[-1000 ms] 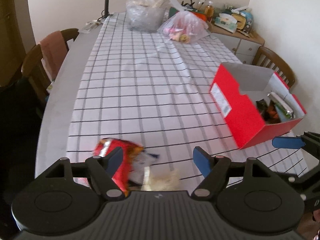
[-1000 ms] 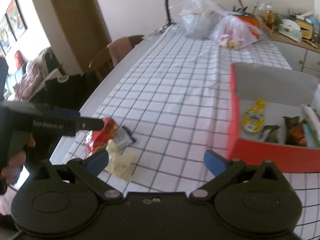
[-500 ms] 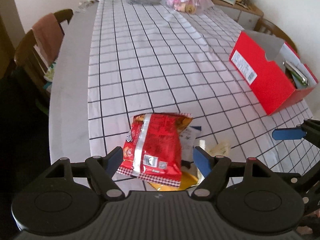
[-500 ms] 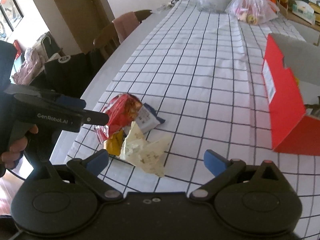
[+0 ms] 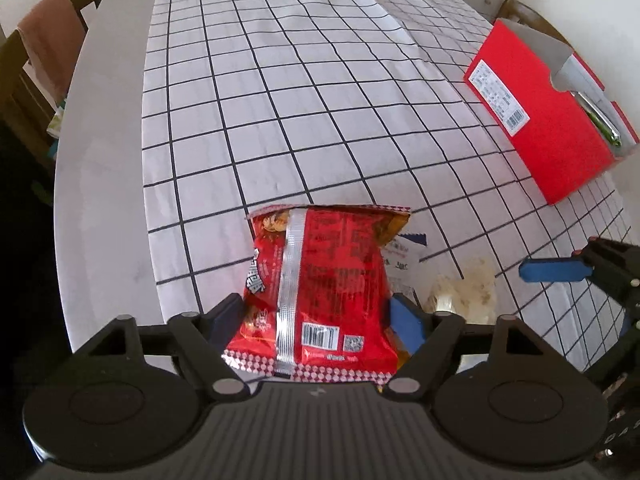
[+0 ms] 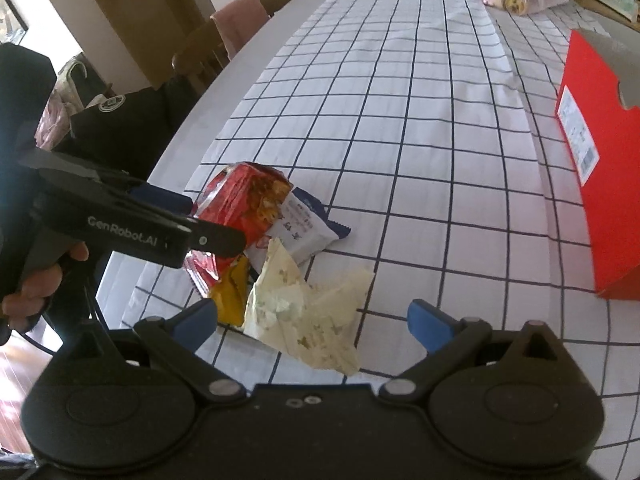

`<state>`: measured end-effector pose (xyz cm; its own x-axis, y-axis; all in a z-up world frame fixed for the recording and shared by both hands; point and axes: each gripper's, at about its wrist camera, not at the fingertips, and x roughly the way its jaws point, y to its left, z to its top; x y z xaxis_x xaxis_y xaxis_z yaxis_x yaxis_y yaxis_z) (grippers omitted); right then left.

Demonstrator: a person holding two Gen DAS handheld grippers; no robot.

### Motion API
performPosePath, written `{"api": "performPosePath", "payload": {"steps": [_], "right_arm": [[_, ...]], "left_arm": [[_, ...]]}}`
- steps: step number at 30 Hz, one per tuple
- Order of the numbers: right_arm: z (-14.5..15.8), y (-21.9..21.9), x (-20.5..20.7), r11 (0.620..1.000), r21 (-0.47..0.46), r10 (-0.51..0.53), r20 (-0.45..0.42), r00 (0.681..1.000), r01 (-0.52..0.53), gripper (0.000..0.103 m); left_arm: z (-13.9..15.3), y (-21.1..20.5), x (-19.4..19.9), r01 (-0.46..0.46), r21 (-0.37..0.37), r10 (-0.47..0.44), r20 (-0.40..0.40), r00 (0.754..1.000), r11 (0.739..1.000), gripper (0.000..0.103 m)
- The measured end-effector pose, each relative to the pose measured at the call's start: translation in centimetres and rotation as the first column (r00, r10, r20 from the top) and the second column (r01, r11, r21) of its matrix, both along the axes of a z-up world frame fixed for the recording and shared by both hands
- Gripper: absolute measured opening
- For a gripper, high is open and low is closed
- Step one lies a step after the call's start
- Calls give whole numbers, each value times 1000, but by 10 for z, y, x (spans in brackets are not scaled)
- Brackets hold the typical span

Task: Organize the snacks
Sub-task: 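Grasp the cream wrapped snack with the right tool while the left tool grasps the red chip bag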

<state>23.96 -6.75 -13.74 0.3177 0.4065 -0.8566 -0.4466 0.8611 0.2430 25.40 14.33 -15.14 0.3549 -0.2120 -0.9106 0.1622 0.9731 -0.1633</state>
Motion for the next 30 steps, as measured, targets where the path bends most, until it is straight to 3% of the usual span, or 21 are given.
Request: {"api": "performPosePath", "payload": {"steps": [5, 19, 22, 27, 30], "right_arm": [[-10, 7, 7, 1000, -15, -15, -19, 1000, 15, 101], [-22, 18, 12, 997, -58, -59, -34, 998, 57, 92], [-21, 18, 11, 996, -62, -63, -27, 998, 61, 83], [-18, 16, 8, 997, -56, -63, -27, 998, 61, 61], [-17, 14, 8, 996, -57, -66, -28, 997, 64, 58]], "left_arm": [[-6, 3, 9, -14, -22, 13, -18, 1000, 1000, 85], [-17, 9, 19, -165, -65, 161, -74, 984, 984, 85], [-16, 9, 17, -192, -59, 187, -75, 980, 980, 84], [-15, 7, 13, -214, -38, 211, -80, 974, 976, 75], [-15, 8, 11, -233, -38, 229, -78, 970, 972, 75]]}}
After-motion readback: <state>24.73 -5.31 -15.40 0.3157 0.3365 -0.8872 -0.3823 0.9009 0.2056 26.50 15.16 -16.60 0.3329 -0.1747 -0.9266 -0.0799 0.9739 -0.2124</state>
